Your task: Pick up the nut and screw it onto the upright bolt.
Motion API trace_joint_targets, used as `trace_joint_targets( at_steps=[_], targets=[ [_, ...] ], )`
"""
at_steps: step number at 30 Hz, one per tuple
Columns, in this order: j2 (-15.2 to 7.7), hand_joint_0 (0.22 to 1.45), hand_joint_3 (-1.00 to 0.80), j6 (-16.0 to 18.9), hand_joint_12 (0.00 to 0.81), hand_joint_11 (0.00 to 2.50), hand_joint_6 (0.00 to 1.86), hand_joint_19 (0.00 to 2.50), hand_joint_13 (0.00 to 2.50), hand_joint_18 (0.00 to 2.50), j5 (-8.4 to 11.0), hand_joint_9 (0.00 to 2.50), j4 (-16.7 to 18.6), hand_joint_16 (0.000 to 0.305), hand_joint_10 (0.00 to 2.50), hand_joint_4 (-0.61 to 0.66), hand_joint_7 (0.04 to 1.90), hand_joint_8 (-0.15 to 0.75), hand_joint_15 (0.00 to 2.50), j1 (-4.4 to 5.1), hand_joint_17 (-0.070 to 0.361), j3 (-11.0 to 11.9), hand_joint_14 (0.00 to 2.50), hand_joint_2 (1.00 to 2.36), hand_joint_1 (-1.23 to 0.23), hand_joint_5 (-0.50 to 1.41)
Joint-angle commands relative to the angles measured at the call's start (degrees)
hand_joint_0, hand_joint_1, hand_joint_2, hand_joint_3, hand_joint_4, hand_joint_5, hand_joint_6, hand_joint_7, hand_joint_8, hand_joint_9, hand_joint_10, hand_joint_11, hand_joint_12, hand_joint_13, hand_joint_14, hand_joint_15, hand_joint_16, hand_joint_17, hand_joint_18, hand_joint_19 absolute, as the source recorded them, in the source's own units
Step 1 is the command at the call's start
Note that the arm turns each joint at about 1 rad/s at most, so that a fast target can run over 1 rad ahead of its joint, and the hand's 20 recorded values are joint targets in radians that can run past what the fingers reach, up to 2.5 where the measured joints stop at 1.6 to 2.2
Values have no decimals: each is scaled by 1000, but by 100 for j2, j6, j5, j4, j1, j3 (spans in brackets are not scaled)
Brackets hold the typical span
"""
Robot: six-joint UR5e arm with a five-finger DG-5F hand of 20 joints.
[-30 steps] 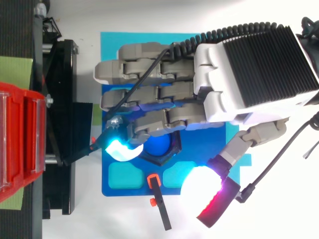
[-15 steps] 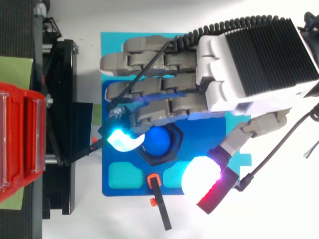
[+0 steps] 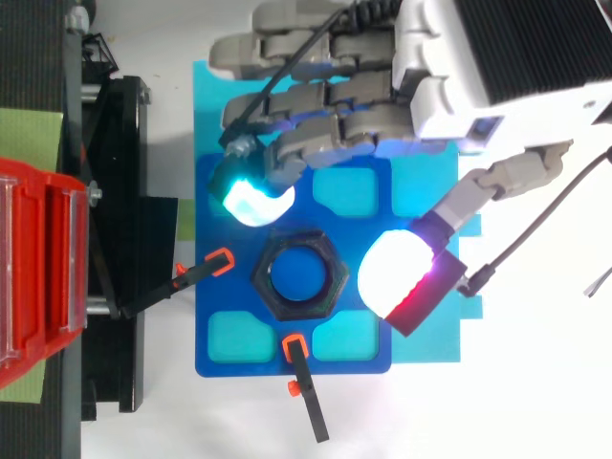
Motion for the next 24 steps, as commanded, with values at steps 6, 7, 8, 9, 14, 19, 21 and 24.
trace_joint_targets(
  at_steps=[6, 7, 8, 9, 14, 19, 21, 24],
  targets=[
    [9, 487, -500, 9, 264, 0, 503, 0, 141, 0, -93, 450, -26, 30, 0, 259, 770, 237, 0, -100, 67, 97, 0, 1000, -207, -98],
    [9, 487, -500, 0, 263, 0, 502, 0, 142, 0, -102, 449, -17, 29, 0, 257, 768, 237, 0, -100, 66, 167, 0, 1000, -207, -97],
    [9, 487, -500, 0, 263, 0, 503, 0, 143, 0, -102, 452, -9, 29, 0, 256, 767, 237, 0, -100, 66, 185, 0, 1000, -208, -101],
    [0, 487, -500, 0, 263, 0, 503, 0, 143, 0, -102, 451, 0, 29, 0, 252, 763, 236, 0, -100, 66, 194, 0, 1000, -209, -104],
    [0, 481, -500, -17, 279, 0, 502, 0, 112, 0, -93, 410, 0, 31, 0, 214, 693, 220, 0, 6, 70, 202, 0, 1000, -208, -128],
    [9, 460, -500, -70, 306, 0, 501, 0, 0, 0, -58, 173, 0, 40, 0, 147, 631, 173, 0, 120, 90, 202, 0, 1000, -157, -175],
    [0, 456, -500, -70, 310, 0, 501, 0, 0, 0, -23, 136, -17, 43, 0, 135, 617, 172, 0, 181, 96, 202, 0, 1000, -145, -184],
    [0, 448, -500, -61, 318, 0, 501, 0, 0, 0, 30, 35, -35, 44, 0, 98, 602, 160, 0, 261, 100, 194, 0, 1000, -104, -205]
  ],
)
